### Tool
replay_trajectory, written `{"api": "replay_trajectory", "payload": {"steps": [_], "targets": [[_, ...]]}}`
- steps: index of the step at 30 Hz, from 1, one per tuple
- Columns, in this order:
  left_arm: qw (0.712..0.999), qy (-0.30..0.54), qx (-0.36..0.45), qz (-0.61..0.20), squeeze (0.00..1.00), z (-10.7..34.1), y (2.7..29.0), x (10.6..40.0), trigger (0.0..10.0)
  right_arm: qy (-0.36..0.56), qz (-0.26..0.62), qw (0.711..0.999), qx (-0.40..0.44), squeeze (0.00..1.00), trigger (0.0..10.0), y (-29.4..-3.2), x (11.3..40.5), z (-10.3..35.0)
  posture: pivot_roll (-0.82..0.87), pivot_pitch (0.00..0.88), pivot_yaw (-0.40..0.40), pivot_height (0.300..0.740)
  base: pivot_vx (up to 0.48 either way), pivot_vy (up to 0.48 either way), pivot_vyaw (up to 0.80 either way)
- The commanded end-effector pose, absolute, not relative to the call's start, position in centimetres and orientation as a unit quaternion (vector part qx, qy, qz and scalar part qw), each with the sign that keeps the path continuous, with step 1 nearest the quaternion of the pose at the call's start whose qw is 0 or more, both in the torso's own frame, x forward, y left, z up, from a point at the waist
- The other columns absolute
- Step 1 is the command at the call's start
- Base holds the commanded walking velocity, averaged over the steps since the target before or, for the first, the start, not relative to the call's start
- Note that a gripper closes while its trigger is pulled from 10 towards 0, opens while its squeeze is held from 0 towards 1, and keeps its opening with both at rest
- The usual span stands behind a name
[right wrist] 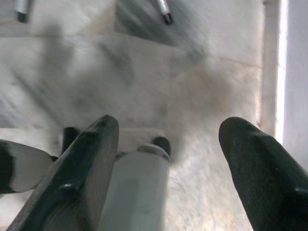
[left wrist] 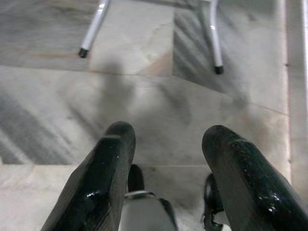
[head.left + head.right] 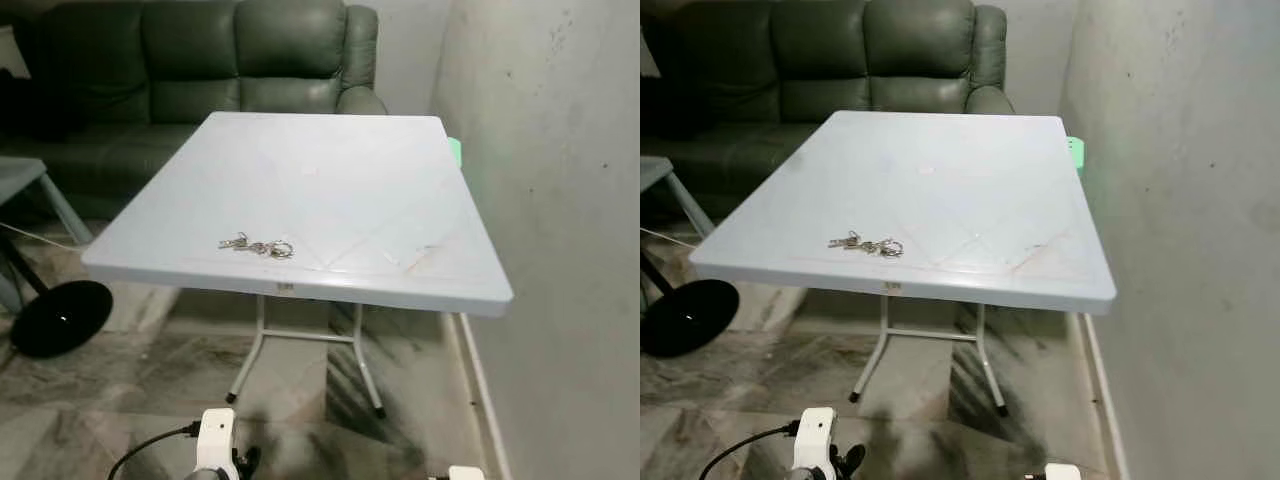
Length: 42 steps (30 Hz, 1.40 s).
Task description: Hang keys on a hook
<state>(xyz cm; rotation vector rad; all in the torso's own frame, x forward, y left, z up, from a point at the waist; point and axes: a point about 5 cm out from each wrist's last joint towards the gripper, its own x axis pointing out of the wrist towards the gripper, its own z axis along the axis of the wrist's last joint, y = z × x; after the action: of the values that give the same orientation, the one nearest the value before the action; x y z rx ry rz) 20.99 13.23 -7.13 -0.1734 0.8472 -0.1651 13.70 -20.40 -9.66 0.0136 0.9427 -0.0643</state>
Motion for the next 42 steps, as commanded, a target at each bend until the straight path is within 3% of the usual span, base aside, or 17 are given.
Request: {"api": "replay_trajectory", "payload": {"steps": [1, 34, 42], "targets": [[0.903, 0.415, -0.082, -0.078, 0.0, -7.3, 13.53, 20.69, 10.0, 0.45, -0.035, 0.892, 0.015, 0.0, 10.0, -20.22, 13.84, -9.63, -0.02, 0.037, 0.021, 0.74, 0.0, 0.431, 0.0], [0.903, 0.415, -0.078, -0.08, 0.0, -7.26, 13.5, 20.78, 10.0, 0.45, -0.03, 0.892, 0.015, 0.0, 10.0, -20.34, 13.99, -9.56, -0.01, 0.004, 0.009, 0.74, 0.0, 0.435, 0.0], [0.904, 0.414, -0.082, -0.072, 0.0, -7.19, 13.38, 20.94, 10.0, 0.45, -0.028, 0.892, 0.013, 0.0, 10.0, -20.39, 13.98, -9.56, -0.01, 0.0, 0.007, 0.74, 0.0, 0.12, 0.0]]}}
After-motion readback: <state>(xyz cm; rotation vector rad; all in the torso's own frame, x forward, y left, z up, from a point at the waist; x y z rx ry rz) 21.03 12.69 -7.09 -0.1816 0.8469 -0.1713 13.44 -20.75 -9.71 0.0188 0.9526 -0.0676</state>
